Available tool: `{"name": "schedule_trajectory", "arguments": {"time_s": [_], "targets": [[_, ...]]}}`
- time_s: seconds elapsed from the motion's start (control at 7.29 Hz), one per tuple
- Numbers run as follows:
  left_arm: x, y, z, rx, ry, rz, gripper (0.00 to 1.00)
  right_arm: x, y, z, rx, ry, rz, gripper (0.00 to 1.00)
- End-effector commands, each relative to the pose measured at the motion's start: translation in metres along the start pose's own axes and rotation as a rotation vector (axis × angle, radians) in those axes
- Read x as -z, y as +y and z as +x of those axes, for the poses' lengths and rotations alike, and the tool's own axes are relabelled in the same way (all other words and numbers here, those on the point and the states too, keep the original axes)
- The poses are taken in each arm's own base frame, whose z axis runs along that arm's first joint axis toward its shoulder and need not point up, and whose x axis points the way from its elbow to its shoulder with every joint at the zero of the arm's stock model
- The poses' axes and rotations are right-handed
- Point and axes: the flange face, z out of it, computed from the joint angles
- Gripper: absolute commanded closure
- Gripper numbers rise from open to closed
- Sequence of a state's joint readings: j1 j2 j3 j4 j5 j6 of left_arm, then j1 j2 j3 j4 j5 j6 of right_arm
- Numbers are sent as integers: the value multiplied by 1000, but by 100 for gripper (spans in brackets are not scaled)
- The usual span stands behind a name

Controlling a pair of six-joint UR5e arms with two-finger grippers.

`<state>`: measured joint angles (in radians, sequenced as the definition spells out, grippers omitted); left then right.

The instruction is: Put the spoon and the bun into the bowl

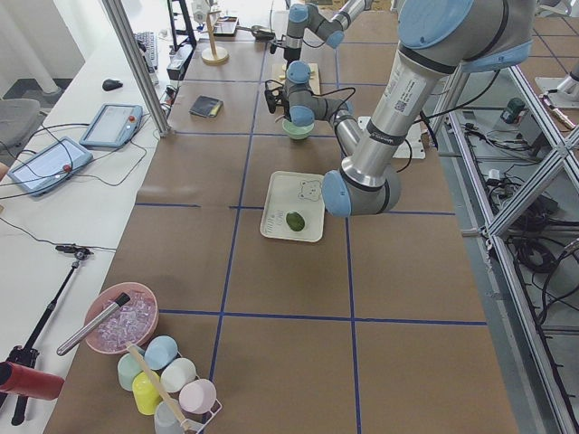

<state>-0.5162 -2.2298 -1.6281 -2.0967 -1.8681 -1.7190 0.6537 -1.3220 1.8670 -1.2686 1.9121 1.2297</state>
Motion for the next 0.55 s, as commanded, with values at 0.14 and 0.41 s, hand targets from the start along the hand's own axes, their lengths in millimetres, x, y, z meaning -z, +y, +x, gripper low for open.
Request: {"name": "schedule_trajectory", "arguments": {"time_s": [0.14,0.41], "targets": [[-3,-1,-3,-6,-8,3,0,6,-2,-13,4,-22,9,92],[24,-27,-3,-12,7,45,0,17,-5,-37,18,-63,18,92]]}}
